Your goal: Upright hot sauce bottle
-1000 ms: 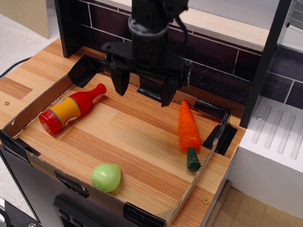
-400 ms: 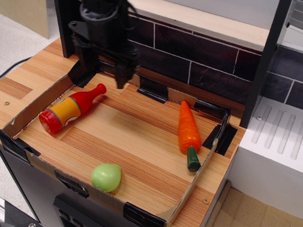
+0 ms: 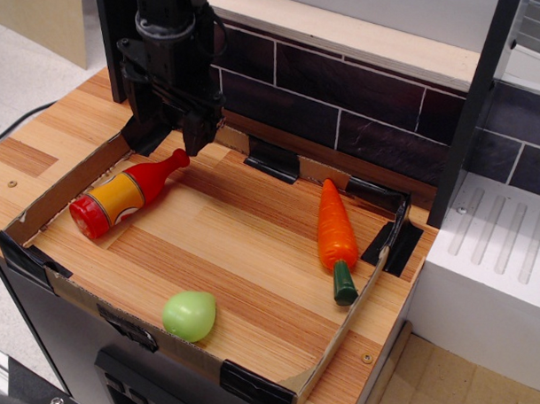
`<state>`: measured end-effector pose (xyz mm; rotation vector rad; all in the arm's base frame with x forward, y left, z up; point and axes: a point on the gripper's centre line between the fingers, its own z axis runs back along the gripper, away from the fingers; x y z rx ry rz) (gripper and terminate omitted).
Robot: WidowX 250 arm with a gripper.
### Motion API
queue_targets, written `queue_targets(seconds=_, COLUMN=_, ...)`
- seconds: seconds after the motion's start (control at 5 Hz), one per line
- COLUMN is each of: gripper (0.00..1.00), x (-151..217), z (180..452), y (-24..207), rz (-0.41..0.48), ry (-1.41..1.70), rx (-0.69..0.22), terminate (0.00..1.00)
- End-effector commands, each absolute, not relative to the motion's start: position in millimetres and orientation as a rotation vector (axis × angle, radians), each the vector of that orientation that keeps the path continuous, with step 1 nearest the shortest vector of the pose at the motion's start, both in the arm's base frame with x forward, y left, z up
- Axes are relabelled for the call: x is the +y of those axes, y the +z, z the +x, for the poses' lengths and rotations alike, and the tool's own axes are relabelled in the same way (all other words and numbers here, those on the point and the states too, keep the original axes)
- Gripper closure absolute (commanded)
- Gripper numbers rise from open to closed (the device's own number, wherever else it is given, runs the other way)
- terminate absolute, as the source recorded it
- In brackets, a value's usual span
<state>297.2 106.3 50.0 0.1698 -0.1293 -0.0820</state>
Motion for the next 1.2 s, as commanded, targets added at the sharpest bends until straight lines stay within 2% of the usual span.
queue_targets(seconds=0.0, gripper=0.0, x=113.5, z=303.2, y=39.3, rz=0.175, ry=-0.151, rx=-0.118, terminate=0.0)
queue_targets(seconds=0.4, gripper=0.0, x=111.4, z=301.3, y=22.6, rz=0.141, ry=-0.169, rx=-0.116, terminate=0.0)
queue_targets(seconds=0.6, gripper=0.0, x=111.3, z=302.9, y=23.2, rz=0.117, ry=-0.156, rx=-0.123, terminate=0.0)
queue_targets(seconds=0.8, gripper=1.0, x=111.5, z=302.6, y=19.6, rz=0.124, ry=-0.138, rx=-0.128, terminate=0.0)
queue_targets(seconds=1.0, gripper=1.0, x=111.4, z=303.5, y=17.3, rz=0.12, ry=-0.125, rx=-0.115, terminate=0.0)
